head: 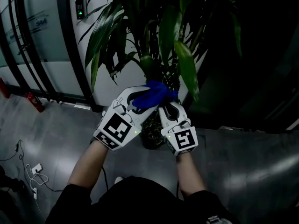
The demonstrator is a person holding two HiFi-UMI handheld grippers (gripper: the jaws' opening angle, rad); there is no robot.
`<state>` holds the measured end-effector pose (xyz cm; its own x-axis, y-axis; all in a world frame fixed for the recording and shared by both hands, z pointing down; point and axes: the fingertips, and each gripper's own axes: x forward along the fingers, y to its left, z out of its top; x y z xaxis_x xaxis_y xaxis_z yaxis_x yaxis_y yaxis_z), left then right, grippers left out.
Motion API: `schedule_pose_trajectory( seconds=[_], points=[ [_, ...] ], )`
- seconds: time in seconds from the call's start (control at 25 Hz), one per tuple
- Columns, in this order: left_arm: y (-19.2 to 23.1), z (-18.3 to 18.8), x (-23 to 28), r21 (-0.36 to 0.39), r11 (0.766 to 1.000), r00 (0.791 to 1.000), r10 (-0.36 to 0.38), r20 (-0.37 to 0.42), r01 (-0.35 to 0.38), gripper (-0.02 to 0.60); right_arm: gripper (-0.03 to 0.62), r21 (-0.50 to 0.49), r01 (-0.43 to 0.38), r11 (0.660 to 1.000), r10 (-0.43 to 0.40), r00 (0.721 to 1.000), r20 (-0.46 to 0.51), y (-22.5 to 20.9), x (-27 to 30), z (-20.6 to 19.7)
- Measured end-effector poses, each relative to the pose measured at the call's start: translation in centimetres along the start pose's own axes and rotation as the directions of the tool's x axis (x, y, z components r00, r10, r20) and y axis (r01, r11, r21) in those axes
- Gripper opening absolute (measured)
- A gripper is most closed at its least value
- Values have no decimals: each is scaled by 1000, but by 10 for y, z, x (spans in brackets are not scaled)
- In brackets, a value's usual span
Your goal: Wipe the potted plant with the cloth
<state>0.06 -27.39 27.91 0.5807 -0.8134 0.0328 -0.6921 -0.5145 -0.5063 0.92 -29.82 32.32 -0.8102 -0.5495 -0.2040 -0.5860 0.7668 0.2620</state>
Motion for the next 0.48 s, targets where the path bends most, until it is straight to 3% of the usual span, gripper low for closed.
schedule_pose_trajectory(
  seconds=[0.16,0.28,0.4,0.48],
  points=[
    [-10,-14,-2,-100,995,1000,26,1,-26,155,3,43,-28,999,28,999,15,-2,-11,-6],
    [-16,-29,-12,-200,978,998,70,6,-67,155,3,71,-71,995,71,997,0,7,-17,-15],
    [-18,-47,-28,-309,942,990,143,14,-132,155,3,106,-120,987,122,993,-11,18,-24,-33],
    [-18,-51,-41,-389,905,979,199,30,-172,155,3,123,-142,982,146,989,-24,22,-29,-41]
  ],
)
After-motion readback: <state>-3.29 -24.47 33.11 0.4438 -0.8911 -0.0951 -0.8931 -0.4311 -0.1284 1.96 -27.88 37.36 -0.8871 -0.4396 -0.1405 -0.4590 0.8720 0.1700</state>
